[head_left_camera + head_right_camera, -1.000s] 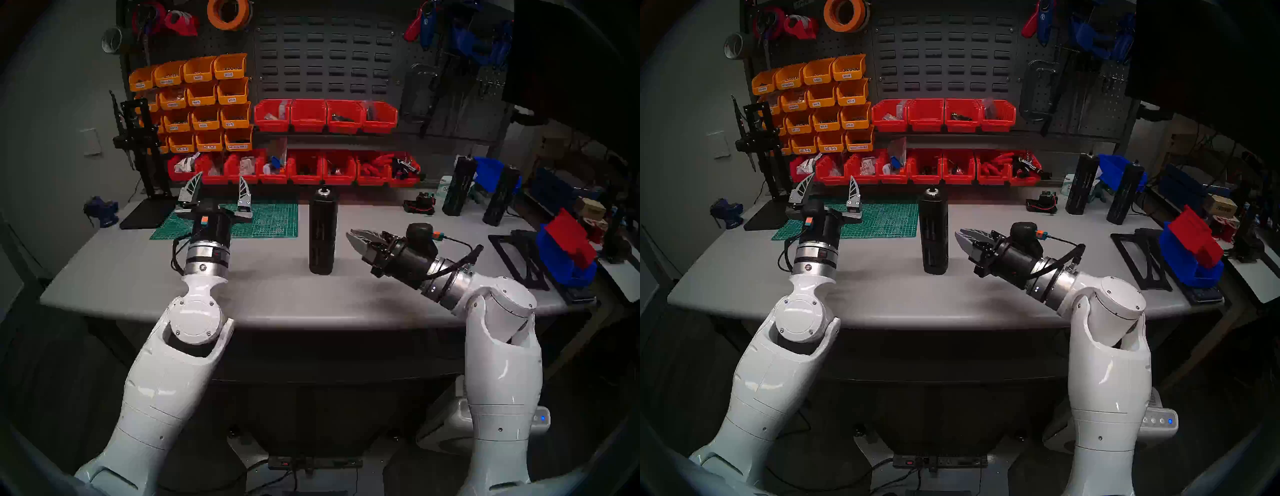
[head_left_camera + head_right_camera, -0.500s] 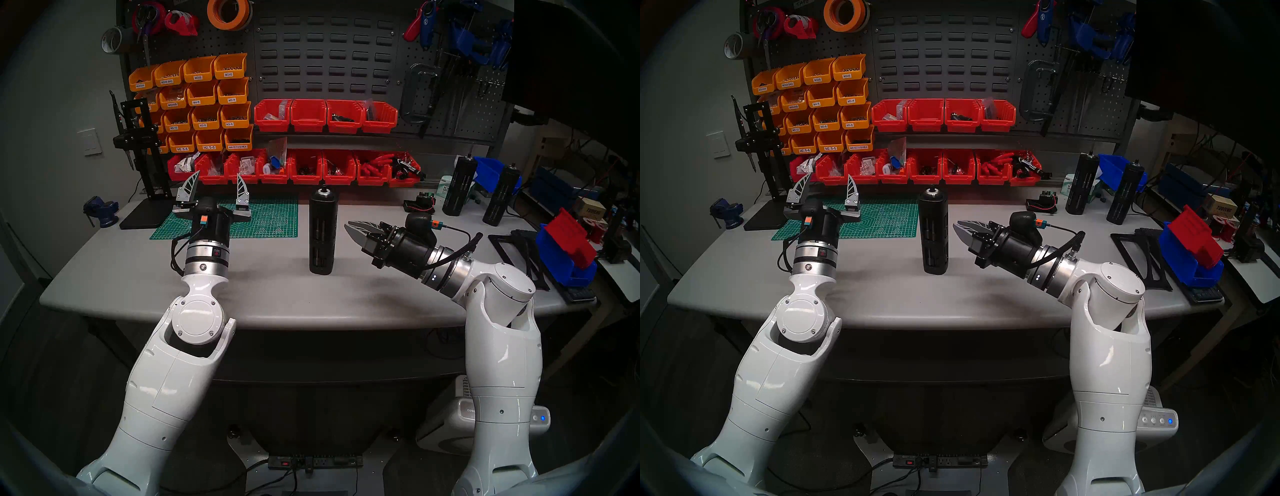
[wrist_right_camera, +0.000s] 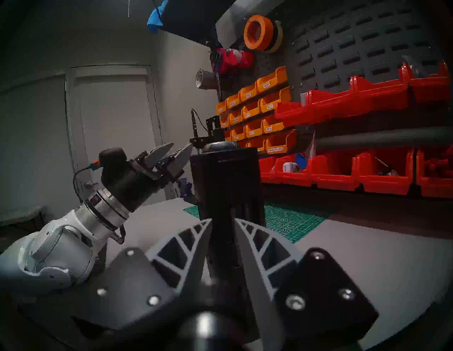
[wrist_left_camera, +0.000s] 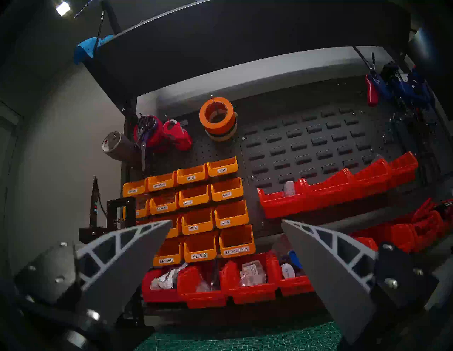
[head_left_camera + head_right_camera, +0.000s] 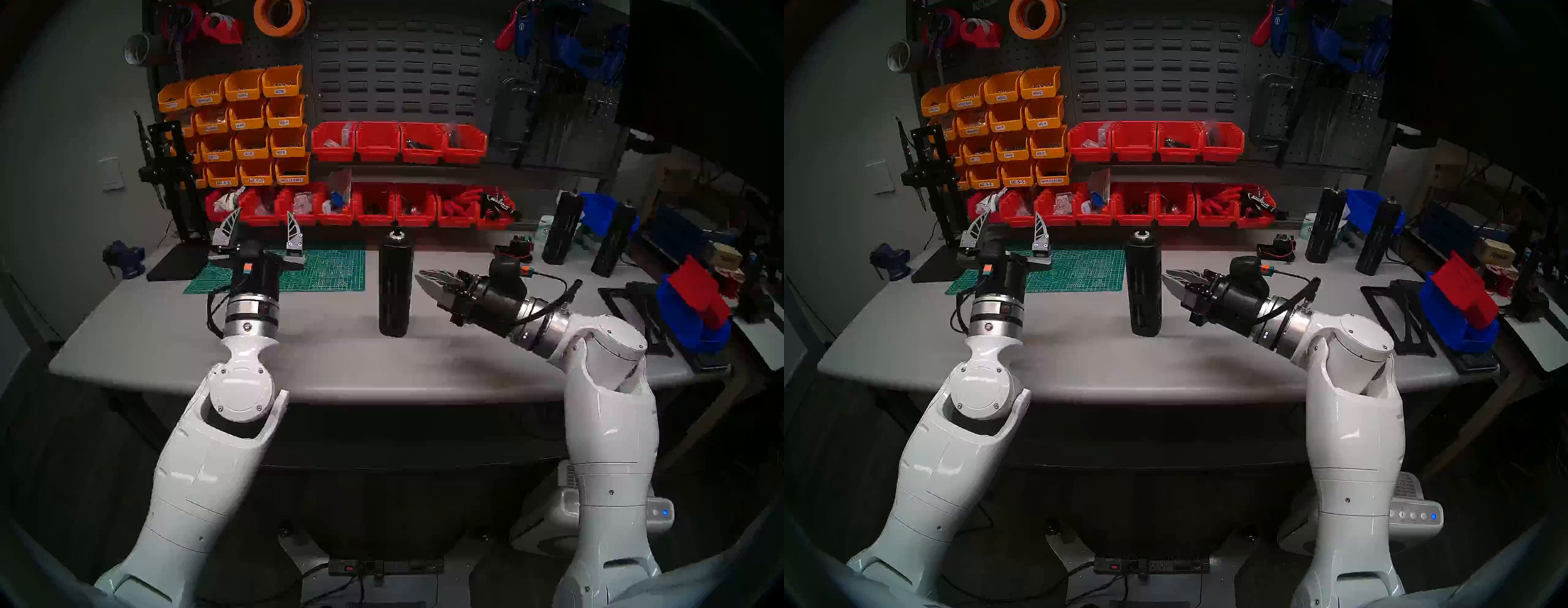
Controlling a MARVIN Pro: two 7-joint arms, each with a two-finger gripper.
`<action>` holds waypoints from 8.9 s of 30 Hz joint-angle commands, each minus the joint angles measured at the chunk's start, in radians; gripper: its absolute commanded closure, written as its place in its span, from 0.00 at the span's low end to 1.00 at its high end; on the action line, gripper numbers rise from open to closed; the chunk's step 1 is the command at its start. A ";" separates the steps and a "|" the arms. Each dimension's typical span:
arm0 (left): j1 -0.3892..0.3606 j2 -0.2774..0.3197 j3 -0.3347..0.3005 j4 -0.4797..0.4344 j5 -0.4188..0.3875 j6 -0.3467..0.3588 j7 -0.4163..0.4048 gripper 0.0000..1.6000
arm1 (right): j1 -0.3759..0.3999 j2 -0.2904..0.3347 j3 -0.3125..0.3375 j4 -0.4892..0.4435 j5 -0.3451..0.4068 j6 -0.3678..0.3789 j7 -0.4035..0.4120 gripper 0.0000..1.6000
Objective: Pick a screwdriver bit and insert it into the screwdriver
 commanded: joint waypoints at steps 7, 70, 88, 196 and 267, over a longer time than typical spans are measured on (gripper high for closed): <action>-0.014 0.008 -0.008 -0.045 0.001 -0.007 0.002 0.00 | 0.060 0.005 -0.005 0.008 0.002 -0.010 0.001 0.58; 0.011 0.033 -0.020 -0.071 -0.005 -0.003 0.041 0.00 | 0.091 0.008 -0.033 0.054 -0.006 0.024 0.016 0.60; 0.016 0.045 -0.025 -0.075 -0.013 -0.008 0.041 0.00 | 0.085 0.001 -0.047 0.058 -0.012 0.019 0.024 0.58; 0.051 0.058 -0.009 -0.110 -0.015 -0.009 0.069 0.00 | 0.336 -0.029 -0.060 0.086 -0.014 0.009 0.054 1.00; 0.053 0.071 -0.009 -0.110 -0.027 -0.021 0.070 0.00 | 0.248 -0.033 -0.084 0.015 -0.068 0.023 0.004 1.00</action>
